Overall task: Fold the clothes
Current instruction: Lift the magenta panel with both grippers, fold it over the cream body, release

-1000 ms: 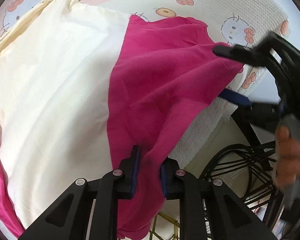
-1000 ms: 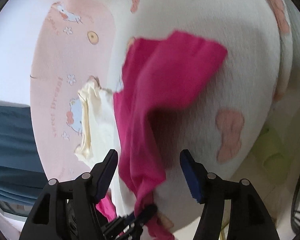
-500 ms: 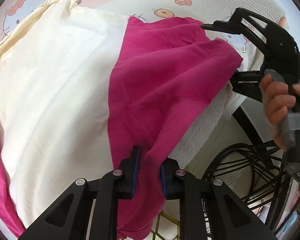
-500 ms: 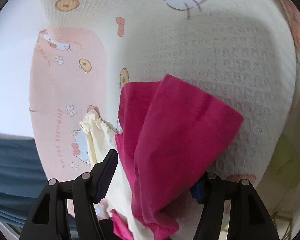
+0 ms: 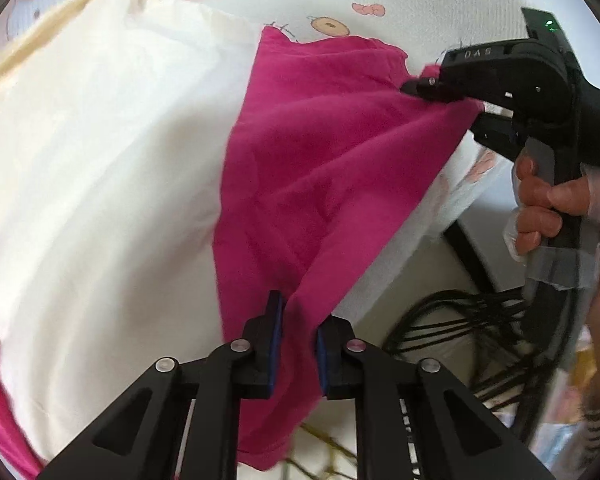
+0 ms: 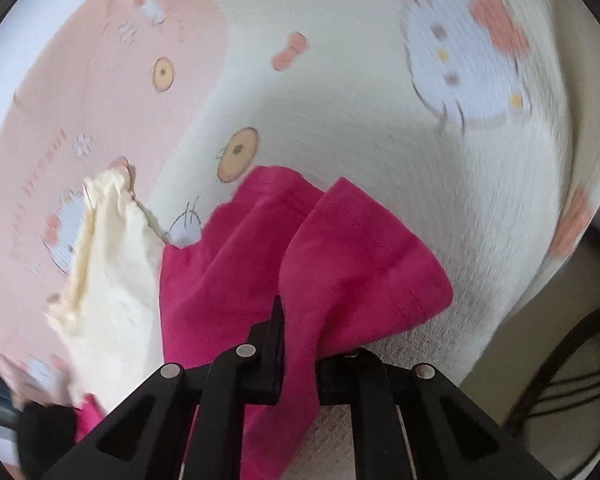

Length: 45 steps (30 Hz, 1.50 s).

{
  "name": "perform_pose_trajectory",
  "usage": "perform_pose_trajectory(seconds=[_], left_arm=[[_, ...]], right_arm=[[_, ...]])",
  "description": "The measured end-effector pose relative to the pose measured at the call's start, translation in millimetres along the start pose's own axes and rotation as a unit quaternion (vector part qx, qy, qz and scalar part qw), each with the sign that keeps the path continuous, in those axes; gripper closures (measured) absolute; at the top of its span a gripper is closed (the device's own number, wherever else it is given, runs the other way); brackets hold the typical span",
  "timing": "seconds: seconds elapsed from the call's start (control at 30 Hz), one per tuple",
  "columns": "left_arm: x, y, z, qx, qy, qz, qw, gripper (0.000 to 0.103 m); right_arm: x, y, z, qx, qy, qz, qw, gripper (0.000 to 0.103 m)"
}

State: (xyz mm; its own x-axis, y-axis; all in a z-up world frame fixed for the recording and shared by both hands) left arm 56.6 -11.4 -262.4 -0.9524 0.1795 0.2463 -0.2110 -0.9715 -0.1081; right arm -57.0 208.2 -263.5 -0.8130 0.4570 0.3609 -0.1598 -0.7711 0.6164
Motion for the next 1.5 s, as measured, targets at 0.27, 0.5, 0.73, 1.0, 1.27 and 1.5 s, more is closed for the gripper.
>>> perform_pose_trajectory(seconds=[0.27, 0.5, 0.73, 1.0, 1.27, 1.5], left_arm=[[5, 27, 1, -0.099, 0.032, 0.055, 0.993, 0.091], [7, 39, 6, -0.111, 0.03, 0.068, 0.991, 0.091], [2, 43, 7, -0.103, 0.028, 0.059, 0.9926, 0.091], [-6, 62, 0, -0.109, 0.029, 0.097, 0.9889, 0.091], [-17, 90, -4, -0.127, 0.039, 0.139, 0.9814, 0.091], [-26, 94, -5, -0.101, 0.037, 0.162, 0.9809, 0.091]], right_arm=[[15, 78, 17, -0.041, -0.009, 0.175, 0.984, 0.095], [27, 132, -7, -0.043, 0.013, 0.22, 0.974, 0.095], [16, 170, -31, -0.03, 0.055, 0.247, 0.967, 0.095], [-7, 211, -68, -0.007, 0.105, 0.291, 0.951, 0.095], [-49, 240, -93, 0.043, 0.175, 0.323, 0.929, 0.095], [-82, 254, -110, 0.075, 0.241, 0.332, 0.909, 0.094]])
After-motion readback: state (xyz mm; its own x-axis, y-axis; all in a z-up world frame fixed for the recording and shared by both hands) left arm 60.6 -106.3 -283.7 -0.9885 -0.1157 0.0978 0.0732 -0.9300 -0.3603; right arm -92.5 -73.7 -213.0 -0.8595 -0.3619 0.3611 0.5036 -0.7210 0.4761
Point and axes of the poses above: each gripper's, at about its wrist camera, not at the fingertips, and z roughly against the way its jaws point, y to its left, x to its top, the point moved 1 cm from there along -z, roughly the way its jaws point, and after that the axes turned 14 degrees about x, right-handed, at the moved point
